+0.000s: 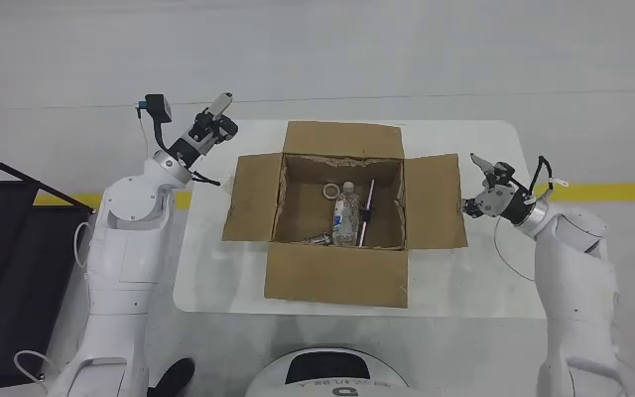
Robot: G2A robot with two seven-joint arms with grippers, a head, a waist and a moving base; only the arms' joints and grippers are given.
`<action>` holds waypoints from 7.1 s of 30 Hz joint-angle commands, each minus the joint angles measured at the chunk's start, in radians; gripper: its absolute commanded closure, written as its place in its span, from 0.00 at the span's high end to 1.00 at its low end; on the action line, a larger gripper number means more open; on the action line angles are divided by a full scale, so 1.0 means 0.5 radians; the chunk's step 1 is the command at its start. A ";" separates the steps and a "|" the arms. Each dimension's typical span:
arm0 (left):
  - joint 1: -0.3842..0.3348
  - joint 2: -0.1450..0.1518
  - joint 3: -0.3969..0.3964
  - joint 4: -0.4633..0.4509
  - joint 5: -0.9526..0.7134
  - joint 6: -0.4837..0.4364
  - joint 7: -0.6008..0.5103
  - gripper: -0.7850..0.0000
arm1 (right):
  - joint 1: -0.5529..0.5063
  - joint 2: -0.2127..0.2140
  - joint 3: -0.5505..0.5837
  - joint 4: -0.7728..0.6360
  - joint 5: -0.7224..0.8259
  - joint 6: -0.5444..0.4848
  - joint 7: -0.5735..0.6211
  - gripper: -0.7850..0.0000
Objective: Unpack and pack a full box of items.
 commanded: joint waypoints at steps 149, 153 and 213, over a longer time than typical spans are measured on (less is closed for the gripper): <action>0.216 0.053 0.510 0.013 1.479 -0.554 0.460 1.00 | -0.235 0.076 -0.479 -1.169 -0.460 0.057 -0.434 1.00; 0.216 0.053 0.510 0.013 1.479 -0.554 0.460 1.00 | -0.235 0.076 -0.479 -1.169 -0.460 0.057 -0.434 1.00; 0.248 0.071 0.505 -0.004 1.510 -0.677 0.399 1.00 | 0.373 -0.113 -0.761 -0.014 0.320 -0.530 -0.998 1.00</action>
